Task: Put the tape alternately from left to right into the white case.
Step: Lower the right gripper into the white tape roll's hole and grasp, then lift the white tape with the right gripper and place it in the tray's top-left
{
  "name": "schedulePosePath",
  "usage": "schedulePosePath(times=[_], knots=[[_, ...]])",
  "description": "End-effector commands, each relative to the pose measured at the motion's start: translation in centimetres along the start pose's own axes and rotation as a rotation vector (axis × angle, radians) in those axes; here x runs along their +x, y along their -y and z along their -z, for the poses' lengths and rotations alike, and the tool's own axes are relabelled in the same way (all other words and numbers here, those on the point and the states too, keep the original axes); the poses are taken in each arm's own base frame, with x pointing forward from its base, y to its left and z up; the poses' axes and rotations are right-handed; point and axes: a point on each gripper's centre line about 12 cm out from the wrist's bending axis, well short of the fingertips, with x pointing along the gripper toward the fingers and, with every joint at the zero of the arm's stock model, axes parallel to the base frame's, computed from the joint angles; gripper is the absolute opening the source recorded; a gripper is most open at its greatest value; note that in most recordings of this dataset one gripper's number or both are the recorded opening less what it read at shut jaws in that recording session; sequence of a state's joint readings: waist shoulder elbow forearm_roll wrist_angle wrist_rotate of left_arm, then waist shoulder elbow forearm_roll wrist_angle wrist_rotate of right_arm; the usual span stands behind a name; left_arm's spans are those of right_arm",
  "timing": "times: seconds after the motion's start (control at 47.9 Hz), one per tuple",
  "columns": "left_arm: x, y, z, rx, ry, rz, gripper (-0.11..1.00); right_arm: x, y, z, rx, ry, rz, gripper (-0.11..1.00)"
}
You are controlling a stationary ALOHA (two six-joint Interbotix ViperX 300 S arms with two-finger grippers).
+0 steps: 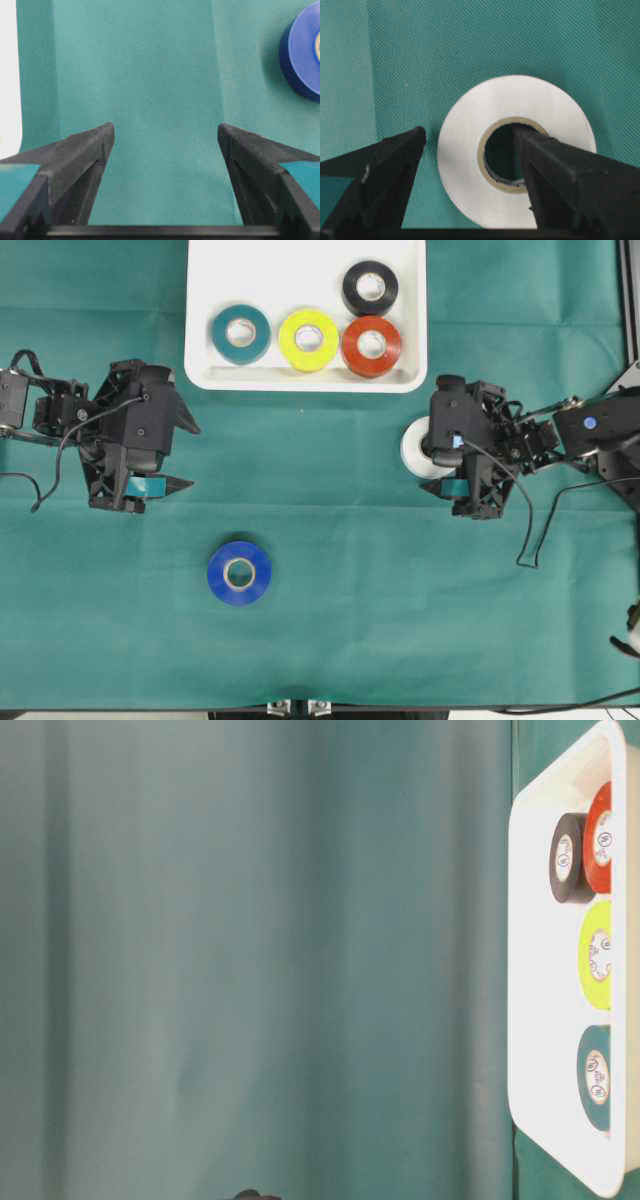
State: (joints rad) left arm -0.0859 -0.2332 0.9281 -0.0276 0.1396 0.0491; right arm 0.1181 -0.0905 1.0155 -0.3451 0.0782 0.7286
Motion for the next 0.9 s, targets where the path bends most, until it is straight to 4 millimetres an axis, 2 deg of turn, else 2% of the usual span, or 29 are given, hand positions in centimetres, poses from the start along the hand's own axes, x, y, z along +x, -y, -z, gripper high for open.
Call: schedulePosePath(times=[0.0,0.292,0.376,0.418,0.543,0.585,0.877], knots=[[-0.2,0.1,-0.7,0.001,0.026,0.001,0.85,0.1,-0.1,-0.5,0.006,0.01,-0.003,0.82],[-0.3,0.1,-0.5,0.001,0.022,0.002,0.85,0.1,-0.2,-0.7,0.006,0.012,-0.002,0.81],[-0.3,0.1,-0.6,-0.001,0.023,0.002,0.85,0.0,-0.2,-0.9,0.002,0.015,-0.001,0.76],[-0.3,0.1,-0.5,-0.001,0.023,0.002,0.85,0.1,-0.3,-1.0,0.002,0.015,-0.001,0.7],[-0.4,0.1,-0.6,0.001,0.026,0.001,0.85,-0.1,-0.4,-1.4,-0.002,0.024,-0.002,0.37],[-0.4,0.1,-0.6,-0.001,0.028,0.002,0.85,-0.1,-0.5,-1.6,0.0,0.026,-0.001,0.3],[-0.4,0.1,-0.6,0.001,0.028,0.001,0.85,-1.0,-0.7,-2.3,0.001,0.06,-0.013,0.3]])
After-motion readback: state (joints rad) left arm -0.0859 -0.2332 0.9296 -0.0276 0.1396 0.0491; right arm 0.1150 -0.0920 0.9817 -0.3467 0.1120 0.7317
